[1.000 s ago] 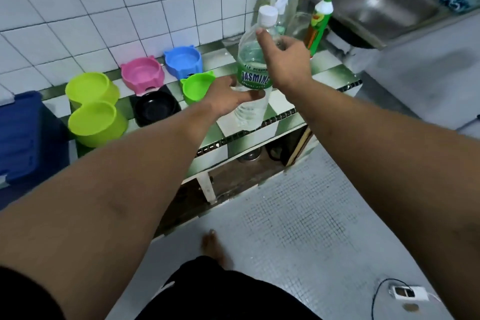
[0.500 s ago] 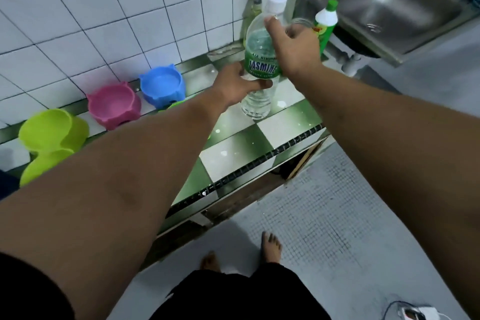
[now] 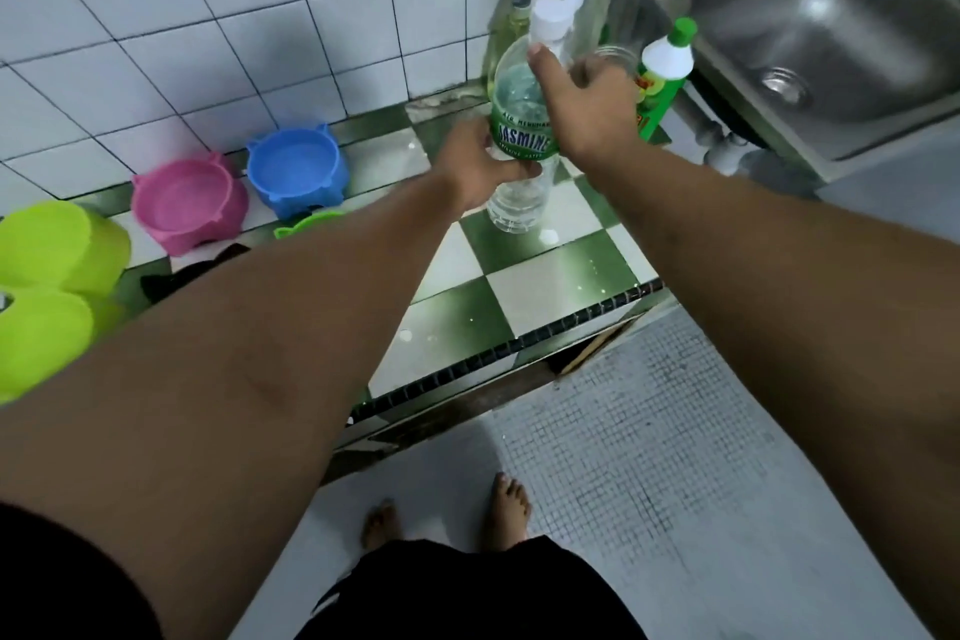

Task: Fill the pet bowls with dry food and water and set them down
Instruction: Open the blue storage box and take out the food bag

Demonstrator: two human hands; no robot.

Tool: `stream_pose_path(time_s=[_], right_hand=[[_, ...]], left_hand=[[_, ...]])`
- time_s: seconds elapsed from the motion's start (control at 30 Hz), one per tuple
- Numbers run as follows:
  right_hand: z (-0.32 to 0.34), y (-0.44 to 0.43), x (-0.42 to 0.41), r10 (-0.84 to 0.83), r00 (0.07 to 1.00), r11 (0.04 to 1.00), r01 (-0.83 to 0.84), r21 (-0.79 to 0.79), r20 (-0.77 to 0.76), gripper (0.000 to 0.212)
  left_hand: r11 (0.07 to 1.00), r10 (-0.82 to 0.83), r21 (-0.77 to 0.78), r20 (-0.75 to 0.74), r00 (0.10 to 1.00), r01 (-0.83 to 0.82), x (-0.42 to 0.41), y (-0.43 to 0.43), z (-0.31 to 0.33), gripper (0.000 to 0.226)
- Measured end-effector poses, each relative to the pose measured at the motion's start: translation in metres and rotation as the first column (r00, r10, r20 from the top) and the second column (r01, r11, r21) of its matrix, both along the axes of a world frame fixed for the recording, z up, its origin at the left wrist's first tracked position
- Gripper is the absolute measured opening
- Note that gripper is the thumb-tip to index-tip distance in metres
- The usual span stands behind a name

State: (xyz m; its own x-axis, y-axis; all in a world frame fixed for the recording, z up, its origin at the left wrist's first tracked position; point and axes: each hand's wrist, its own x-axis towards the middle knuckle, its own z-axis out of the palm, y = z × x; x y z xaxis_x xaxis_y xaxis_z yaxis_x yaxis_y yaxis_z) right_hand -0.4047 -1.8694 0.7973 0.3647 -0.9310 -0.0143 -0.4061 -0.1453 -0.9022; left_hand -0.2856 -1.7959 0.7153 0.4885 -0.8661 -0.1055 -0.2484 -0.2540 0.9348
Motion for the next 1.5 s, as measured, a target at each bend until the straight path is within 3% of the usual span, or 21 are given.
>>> stream_pose_path(time_s=[0.2, 0.37, 0.5, 0.63, 0.77, 0.83, 1.0, 1.23, 1.5], right_hand=[[-0.012, -0.014, -0.002, 0.045, 0.999, 0.998, -0.044, 0.036, -0.008, 0.104], [-0.007, -0.001, -0.014, 0.119, 0.992, 0.992, -0.121, 0.045, 0.039, 0.083], [-0.012, 0.013, -0.026, 0.047, 0.995, 0.998, -0.051, 0.046, 0.093, 0.089], [-0.019, 0.043, -0.036, -0.17, 0.983, 0.981, 0.176, -0.082, 0.07, 0.094], [-0.026, 0.099, -0.036, -0.189, 0.982, 0.951, 0.186, -0.246, 0.013, 0.077], [-0.025, 0.139, -0.028, -0.129, 0.992, 0.933, 0.124, -0.337, 0.007, 0.067], [-0.02, 0.239, 0.017, 0.162, 0.986, 0.91, -0.139, -0.39, 0.026, 0.052], [-0.017, 0.362, 0.079, 0.432, 0.901, 0.869, -0.41, -0.278, 0.02, 0.044], [-0.014, 0.427, 0.14, 0.63, 0.773, 0.742, -0.629, -0.234, -0.08, 0.026]], left_hand=[[0.999, 0.017, 0.034, 0.076, 0.997, -0.02, -0.001, 0.0, 0.001, 0.068], [0.998, -0.035, 0.05, 0.128, 0.991, 0.029, -0.007, 0.01, 0.008, 0.078], [0.996, -0.038, 0.089, 0.181, 0.983, 0.022, -0.008, 0.032, 0.019, 0.099], [0.997, -0.021, 0.072, 0.266, 0.964, 0.002, -0.003, 0.075, 0.037, 0.089], [0.988, 0.069, 0.113, 0.268, 0.961, -0.102, 0.009, 0.141, 0.05, 0.074], [0.984, 0.113, 0.101, 0.299, 0.948, -0.149, 0.019, 0.184, 0.054, 0.066], [0.962, 0.223, 0.074, 0.343, 0.913, -0.263, 0.037, 0.292, 0.074, 0.056], [0.899, 0.396, 0.065, 0.302, 0.867, -0.433, 0.062, 0.421, 0.081, 0.047], [0.781, 0.589, 0.055, 0.266, 0.763, -0.622, 0.089, 0.537, 0.073, 0.033]])
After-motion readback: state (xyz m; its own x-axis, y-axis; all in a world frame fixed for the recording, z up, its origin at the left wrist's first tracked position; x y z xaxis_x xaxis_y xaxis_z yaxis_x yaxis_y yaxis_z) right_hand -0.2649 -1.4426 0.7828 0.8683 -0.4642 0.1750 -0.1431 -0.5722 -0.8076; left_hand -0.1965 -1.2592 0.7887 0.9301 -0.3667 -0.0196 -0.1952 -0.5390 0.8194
